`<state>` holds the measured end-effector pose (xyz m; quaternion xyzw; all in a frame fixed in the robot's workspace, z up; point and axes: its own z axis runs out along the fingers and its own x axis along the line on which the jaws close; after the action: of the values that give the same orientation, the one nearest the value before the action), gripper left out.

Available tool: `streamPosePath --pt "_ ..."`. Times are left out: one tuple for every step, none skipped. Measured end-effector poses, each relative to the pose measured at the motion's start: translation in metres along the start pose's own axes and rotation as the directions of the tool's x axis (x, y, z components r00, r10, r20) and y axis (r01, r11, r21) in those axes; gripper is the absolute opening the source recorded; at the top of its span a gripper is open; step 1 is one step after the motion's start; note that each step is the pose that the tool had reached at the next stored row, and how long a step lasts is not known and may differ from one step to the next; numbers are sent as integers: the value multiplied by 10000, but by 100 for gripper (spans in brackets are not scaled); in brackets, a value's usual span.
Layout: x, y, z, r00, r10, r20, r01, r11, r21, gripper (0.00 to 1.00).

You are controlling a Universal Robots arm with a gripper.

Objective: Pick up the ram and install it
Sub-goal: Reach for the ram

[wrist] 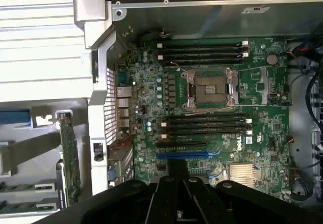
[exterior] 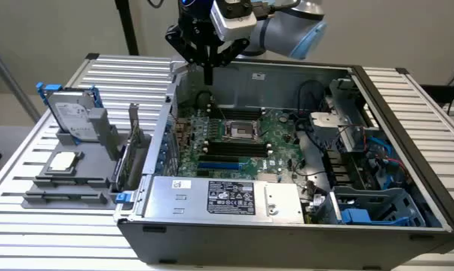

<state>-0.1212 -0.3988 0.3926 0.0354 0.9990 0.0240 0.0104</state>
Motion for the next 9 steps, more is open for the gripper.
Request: streamPosePath --pt "0 0 0 10000 0 0 0 10000 0 11" --pt "0 0 0 10000 0 0 0 10000 0 11" --pt "0 0 0 10000 0 0 0 10000 0 11" --pt "0 0 0 10000 0 0 0 10000 0 11" --pt "0 0 0 10000 0 0 0 10000 0 11" --pt "0 0 0 10000 0 0 0 10000 0 11" --pt "0 0 0 10000 0 0 0 10000 0 11" --pt "0 0 0 10000 0 1 0 10000 0 11" --pt "0 0 0 10000 0 0 0 10000 0 11"
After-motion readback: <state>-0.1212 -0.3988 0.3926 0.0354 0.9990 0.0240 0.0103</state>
